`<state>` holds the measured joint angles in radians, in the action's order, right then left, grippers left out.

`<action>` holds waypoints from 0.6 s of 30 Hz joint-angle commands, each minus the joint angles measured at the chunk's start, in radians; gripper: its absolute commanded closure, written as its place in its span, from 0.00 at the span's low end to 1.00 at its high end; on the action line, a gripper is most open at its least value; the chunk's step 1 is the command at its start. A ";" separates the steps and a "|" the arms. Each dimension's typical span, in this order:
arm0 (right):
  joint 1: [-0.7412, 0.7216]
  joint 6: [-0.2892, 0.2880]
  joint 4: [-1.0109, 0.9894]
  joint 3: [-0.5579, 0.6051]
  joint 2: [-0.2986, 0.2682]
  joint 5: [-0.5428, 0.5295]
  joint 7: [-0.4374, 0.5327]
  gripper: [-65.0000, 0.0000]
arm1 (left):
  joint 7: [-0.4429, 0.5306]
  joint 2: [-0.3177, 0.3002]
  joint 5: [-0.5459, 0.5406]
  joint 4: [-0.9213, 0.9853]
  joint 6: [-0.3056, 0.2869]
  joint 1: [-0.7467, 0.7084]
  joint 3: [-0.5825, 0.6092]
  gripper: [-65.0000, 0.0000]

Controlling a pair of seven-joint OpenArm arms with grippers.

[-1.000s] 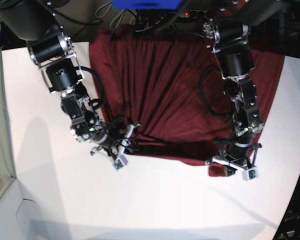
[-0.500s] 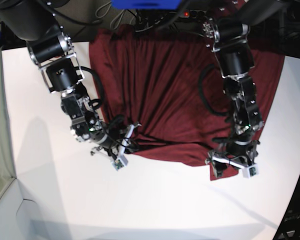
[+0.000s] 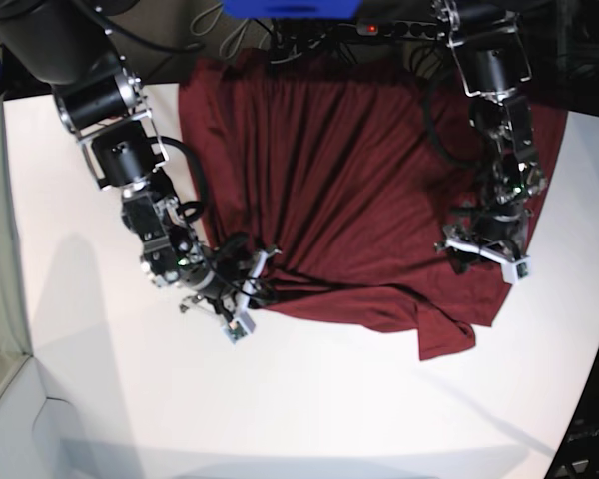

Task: Layout the t-shirt on the table in an organized manner, then fold the t-shirt properly
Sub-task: 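Hold the hem with both grippers and pull it apart to spread the shirt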

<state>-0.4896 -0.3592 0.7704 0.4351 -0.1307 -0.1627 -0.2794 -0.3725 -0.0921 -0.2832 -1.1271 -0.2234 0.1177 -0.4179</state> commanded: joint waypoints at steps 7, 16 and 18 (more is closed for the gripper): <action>-0.025 0.041 -0.015 -0.008 -0.030 0.058 -0.077 0.88 | 0.106 -0.050 0.006 0.252 0.012 0.130 0.084 0.53; -0.028 0.041 0.030 -0.008 -0.033 0.058 -0.111 0.88 | 0.145 -0.048 0.006 0.427 0.015 0.227 0.106 0.43; -0.028 0.041 0.030 -0.005 -0.031 0.058 -0.113 0.88 | 0.145 -0.048 0.006 0.445 0.015 0.242 0.106 0.43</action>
<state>-0.5083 -0.3401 0.8005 0.4301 -0.1493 -0.1368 -0.3355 -0.1280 -0.1440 -0.2897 -0.6971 -0.2340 0.3618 -0.3141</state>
